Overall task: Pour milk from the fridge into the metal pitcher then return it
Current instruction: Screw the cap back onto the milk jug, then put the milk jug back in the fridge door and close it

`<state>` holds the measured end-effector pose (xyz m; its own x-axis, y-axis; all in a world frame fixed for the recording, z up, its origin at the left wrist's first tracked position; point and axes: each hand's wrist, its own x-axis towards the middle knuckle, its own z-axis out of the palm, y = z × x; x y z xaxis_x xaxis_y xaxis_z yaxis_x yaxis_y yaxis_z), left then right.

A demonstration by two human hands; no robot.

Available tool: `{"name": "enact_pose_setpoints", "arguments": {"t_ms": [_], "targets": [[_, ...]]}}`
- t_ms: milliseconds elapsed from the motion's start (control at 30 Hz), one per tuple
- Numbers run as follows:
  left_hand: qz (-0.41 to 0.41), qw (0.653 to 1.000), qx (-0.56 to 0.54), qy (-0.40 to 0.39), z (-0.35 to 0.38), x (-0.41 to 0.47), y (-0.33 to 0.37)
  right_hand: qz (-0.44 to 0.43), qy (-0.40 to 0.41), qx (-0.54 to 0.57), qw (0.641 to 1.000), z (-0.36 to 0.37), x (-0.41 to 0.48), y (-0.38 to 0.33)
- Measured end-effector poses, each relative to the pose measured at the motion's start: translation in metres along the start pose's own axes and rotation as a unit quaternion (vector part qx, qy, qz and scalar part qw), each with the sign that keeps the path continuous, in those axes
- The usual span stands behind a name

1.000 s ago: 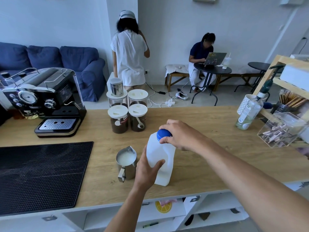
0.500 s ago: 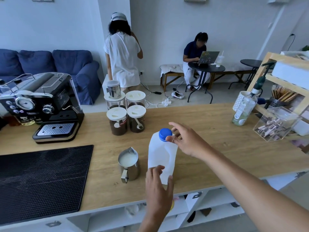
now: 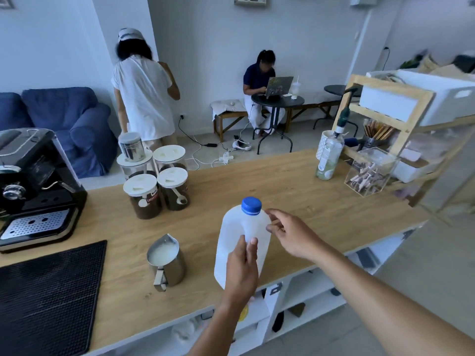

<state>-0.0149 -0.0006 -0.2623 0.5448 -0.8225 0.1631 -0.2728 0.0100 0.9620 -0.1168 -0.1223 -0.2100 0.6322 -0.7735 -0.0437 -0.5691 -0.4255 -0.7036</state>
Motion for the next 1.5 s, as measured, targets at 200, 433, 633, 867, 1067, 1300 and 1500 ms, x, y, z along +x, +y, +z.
{"name": "enact_pose_setpoints", "arguments": {"t_ms": [200, 433, 633, 867, 1067, 1300, 1500], "targets": [[-0.007, 0.992, -0.085, -0.098, 0.075, -0.031, 0.032, 0.094, 0.063, 0.057, 0.992, -0.053, -0.079, 0.061], [0.001, 0.966, -0.081, -0.247, 0.193, -0.123, 0.087, 0.194, 0.157, 0.073, 0.966, -0.128, -0.235, 0.138], [0.05, 0.905, -0.084, -0.413, 0.312, -0.243, 0.143, 0.287, 0.271, 0.077, 0.915, -0.194, -0.432, 0.195], [0.083, 0.792, -0.118, -0.594, 0.414, -0.431, 0.206, 0.401, 0.421, 0.098, 0.807, -0.217, -0.671, 0.214], [0.105, 0.701, -0.12, -0.695, 0.448, -0.562, 0.25, 0.463, 0.499, 0.086, 0.728, -0.207, -0.827, 0.206], [0.111, 0.542, -0.119, -0.825, 0.452, -0.716, 0.286, 0.589, 0.57, 0.041, 0.571, -0.157, -0.974, 0.158], [0.103, 0.466, -0.113, -0.871, 0.461, -0.795, 0.298, 0.636, 0.61, 0.026, 0.472, -0.134, -1.032, 0.135]]}}
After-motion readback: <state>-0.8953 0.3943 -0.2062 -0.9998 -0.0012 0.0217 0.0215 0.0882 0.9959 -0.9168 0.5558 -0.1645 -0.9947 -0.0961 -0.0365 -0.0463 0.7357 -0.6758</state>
